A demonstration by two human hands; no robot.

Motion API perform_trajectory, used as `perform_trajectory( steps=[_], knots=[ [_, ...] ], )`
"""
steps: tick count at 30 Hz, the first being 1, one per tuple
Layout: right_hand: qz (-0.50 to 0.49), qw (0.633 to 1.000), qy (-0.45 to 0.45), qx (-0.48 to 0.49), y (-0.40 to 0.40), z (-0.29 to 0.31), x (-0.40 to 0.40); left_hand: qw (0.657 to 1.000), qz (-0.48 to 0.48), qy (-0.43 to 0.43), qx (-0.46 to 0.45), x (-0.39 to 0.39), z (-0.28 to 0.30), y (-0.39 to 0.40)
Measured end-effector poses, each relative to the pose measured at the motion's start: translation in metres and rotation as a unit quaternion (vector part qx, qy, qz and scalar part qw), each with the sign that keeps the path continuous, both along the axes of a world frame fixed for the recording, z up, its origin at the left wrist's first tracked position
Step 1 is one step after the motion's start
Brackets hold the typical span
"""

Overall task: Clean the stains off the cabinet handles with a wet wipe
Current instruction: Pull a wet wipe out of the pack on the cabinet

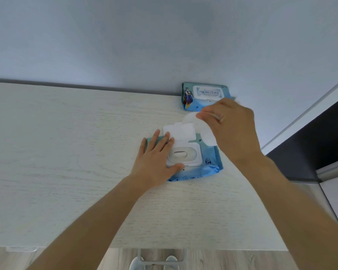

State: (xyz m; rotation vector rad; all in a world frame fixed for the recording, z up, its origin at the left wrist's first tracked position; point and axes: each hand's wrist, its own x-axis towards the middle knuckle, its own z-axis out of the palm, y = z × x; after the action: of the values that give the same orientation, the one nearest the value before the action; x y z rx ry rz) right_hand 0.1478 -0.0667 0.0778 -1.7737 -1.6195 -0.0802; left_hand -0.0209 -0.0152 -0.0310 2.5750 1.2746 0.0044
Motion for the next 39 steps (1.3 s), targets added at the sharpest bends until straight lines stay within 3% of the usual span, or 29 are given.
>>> perform_trajectory(
  steps=[3, 13, 20, 24, 27, 29, 33, 39],
  knots=[
    [0.002, 0.998, 0.000, -0.062, -0.013, -0.017, -0.002, 1.000, -0.007, 0.006, 0.019, -0.001, 0.003, -0.001],
    [-0.005, 0.999, -0.022, -0.025, -0.040, -0.065, 0.011, 0.999, 0.034, -0.042, 0.005, 0.013, 0.024, 0.029],
    [-0.010, 0.998, -0.047, -0.031, -0.045, -0.063, 0.029, 0.999, 0.032, -0.011, -0.026, 0.033, 0.033, 0.052],
    [-0.037, 0.999, -0.019, -0.022, -0.044, -0.046, 0.031, 0.997, 0.008, -0.043, 0.071, 0.022, 0.038, 0.036],
    [-0.056, 0.998, 0.005, 0.004, -0.041, -0.035, 0.030, 0.970, -0.073, -0.134, 0.190, 0.004, 0.027, 0.009],
    [-0.052, 0.999, 0.010, 0.009, -0.041, -0.035, 0.026, 0.958, -0.128, -0.156, 0.205, -0.009, 0.010, -0.009],
    [-0.023, 1.000, 0.020, 0.006, -0.045, -0.044, 0.014, 0.971, -0.159, -0.051, 0.169, -0.023, -0.009, -0.025],
    [0.006, 0.999, 0.024, -0.027, -0.058, -0.054, -0.001, 0.987, -0.130, 0.018, 0.095, -0.024, 0.001, -0.030]
  ],
)
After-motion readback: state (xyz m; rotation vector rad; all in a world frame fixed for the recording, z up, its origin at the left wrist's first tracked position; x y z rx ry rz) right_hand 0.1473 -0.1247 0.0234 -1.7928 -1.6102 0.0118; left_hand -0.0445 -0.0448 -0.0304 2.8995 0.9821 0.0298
